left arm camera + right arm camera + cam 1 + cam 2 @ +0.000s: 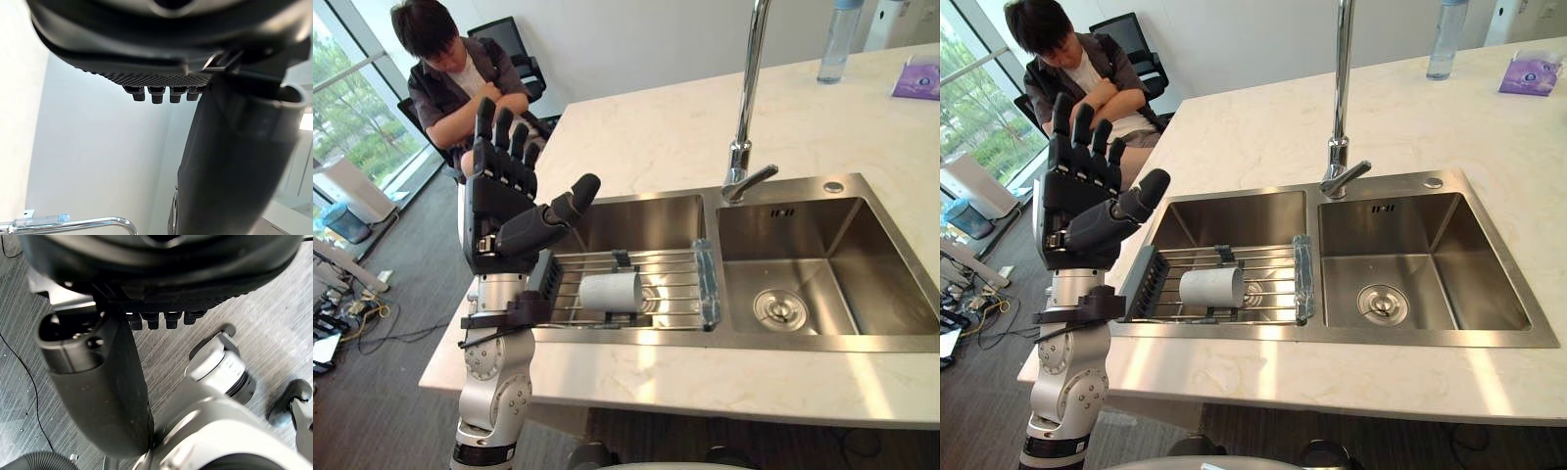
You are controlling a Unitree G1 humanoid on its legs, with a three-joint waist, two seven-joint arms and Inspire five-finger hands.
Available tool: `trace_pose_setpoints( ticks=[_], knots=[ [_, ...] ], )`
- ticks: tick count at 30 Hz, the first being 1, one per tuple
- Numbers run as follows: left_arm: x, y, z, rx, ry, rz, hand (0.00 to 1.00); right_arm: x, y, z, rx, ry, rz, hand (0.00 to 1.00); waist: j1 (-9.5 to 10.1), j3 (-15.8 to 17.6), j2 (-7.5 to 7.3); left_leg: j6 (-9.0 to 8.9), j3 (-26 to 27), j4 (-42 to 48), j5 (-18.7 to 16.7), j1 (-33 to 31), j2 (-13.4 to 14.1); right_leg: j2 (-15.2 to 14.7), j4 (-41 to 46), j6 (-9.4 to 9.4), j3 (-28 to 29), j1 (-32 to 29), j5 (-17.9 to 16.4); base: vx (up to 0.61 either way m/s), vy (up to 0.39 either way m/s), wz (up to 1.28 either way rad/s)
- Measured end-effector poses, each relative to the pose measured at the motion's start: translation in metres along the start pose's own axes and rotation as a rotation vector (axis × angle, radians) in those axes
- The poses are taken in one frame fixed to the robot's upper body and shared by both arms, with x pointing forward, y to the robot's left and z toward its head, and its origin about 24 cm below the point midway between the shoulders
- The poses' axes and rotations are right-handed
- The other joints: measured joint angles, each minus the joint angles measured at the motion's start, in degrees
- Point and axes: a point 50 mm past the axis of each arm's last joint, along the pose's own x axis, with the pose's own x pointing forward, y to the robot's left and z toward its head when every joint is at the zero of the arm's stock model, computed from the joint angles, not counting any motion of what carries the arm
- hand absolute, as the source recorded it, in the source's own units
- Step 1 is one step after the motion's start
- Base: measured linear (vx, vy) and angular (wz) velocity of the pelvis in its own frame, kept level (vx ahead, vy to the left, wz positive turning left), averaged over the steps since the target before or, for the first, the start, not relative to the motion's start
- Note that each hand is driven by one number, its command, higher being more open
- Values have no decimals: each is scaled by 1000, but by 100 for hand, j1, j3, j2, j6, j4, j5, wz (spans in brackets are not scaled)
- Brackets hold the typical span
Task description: Walk over to the sink, pick up the cup, carry it to the dishwasher, place the cup inside the dishwasher, then close the dishwasher door
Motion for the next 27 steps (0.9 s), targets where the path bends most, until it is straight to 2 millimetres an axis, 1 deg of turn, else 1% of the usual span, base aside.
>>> trace_pose_setpoints(
  ticks=[1,2,3,4,5,7,8,10,11,12,13,14,15,17,18,19,20,21,23,24,25,27],
  knots=[
    [2,-2,-1,-12,1,-8,100,-1,1,-2,16,-4,-1,100,-40,-87,14,-52,1,-562,120,173,-123,-39,-187,66,-65,30,49,118,68,35],
    [3,-4,-3,-20,14,-20,100,-2,1,-5,58,-10,-9,100,-49,-118,41,-84,-3,-996,194,333,-188,-38,-304,105,-123,44,84,105,76,32],
    [3,-5,-5,-21,25,-23,100,-2,0,-5,71,-9,-13,100,-52,-125,46,-91,-4,-1171,230,411,-210,-33,-355,115,-145,68,104,64,66,18],
    [3,-5,-9,-21,46,-28,100,-3,-1,-8,77,-4,-20,100,-50,-133,39,-136,-7,-1377,278,504,-236,-28,-421,132,-164,102,131,52,74,12],
    [1,-4,-17,-14,96,-29,100,-3,-2,-8,82,-6,-25,100,-51,-162,49,-157,-37,-1600,306,583,-256,-6,-539,164,-204,133,188,46,70,9],
    [-1,-1,-27,-11,156,-18,100,-3,-2,-8,79,-8,-27,100,-66,-168,52,-155,-58,-1737,310,596,-268,9,-628,195,-243,129,252,10,85,8],
    [-4,3,-39,-4,221,1,100,-3,-3,-8,74,-7,-34,100,-66,-175,55,-154,-65,-1847,310,595,-272,36,-763,225,-264,132,346,-17,74,5],
    [-8,8,-49,5,287,12,100,-3,-4,-9,71,-5,-42,100,-65,-173,54,-153,-83,-1937,310,596,-265,72,-924,255,-282,169,473,-40,75,4],
    [-14,14,-60,28,360,7,100,-3,-4,-10,69,0,-51,100,-64,-177,58,-153,-104,-2008,310,610,-254,121,-1159,271,-312,260,627,-66,88,6],
    [-18,18,-65,43,404,-5,100,-3,-4,-11,67,2,-54,100,-64,-165,42,-153,-128,-2044,310,612,-248,147,-1273,286,-325,297,706,-70,69,6],
    [-22,19,-67,57,431,-12,100,-3,-4,-11,65,4,-54,100,-64,-158,33,-152,-148,-2065,310,610,-242,162,-1338,288,-332,312,755,-98,51,3],
    [-32,22,-71,108,493,-50,100,-3,-4,-12,53,6,-54,100,-59,-143,12,-151,-218,-2120,309,603,-227,202,-1481,299,-347,339,871,-103,48,5],
    [-37,23,-73,137,531,-83,100,-3,-4,-11,51,1,-54,100,-49,-141,12,-143,-247,-2160,304,597,-219,226,-1566,299,-370,358,932,-133,58,8],
    [-44,23,-76,183,576,-137,100,-3,-4,-10,49,-2,-50,100,-51,-140,27,-85,-306,-2211,267,591,-197,271,-1699,304,-430,400,1008,-115,48,15],
    [-48,23,-78,226,609,-181,100,-2,-4,-9,45,-4,-41,100,-48,-130,30,-5,-367,-2243,232,580,-177,316,-1812,308,-478,446,1076,-130,52,15],
    [-52,26,-77,278,631,-216,100,-2,-2,-9,33,-6,-21,100,-40,-117,6,24,-376,-2240,234,568,-187,328,-1942,341,-495,503,1146,-148,57,11],
    [-54,29,-77,344,646,-243,100,-2,0,-7,21,-15,-1,100,-37,-120,10,19,-389,-2243,224,521,-203,333,-2058,308,-515,517,1204,-120,42,5],
    [-54,31,-76,383,651,-262,100,-1,1,-5,14,-18,8,100,-38,-122,17,43,-402,-2246,217,491,-212,332,-2110,309,-532,517,1245,-101,35,6],
    [-52,35,-70,518,651,-324,100,0,3,-3,-4,-21,30,100,-51,-125,27,62,-506,-2265,234,430,-243,333,-2253,308,-612,539,1336,-67,22,11],
    [-52,35,-69,530,649,-331,100,0,3,-3,-6,-20,30,100,-52,-125,27,61,-520,-2270,234,429,-247,334,-2260,310,-618,542,1339,-28,6,10],
    [-51,36,-67,578,642,-354,100,0,3,-3,-17,-19,34,100,-51,-126,27,59,-540,-2289,236,429,-250,338,-2271,312,-628,544,1343,3,-2,3],
    [-48,36,-62,647,628,-402,100,0,3,-2,-34,-19,40,100,-52,-126,26,59,-548,-2318,252,430,-247,354,-2302,365,-632,543,1382,28,-8,0]
  ],
)
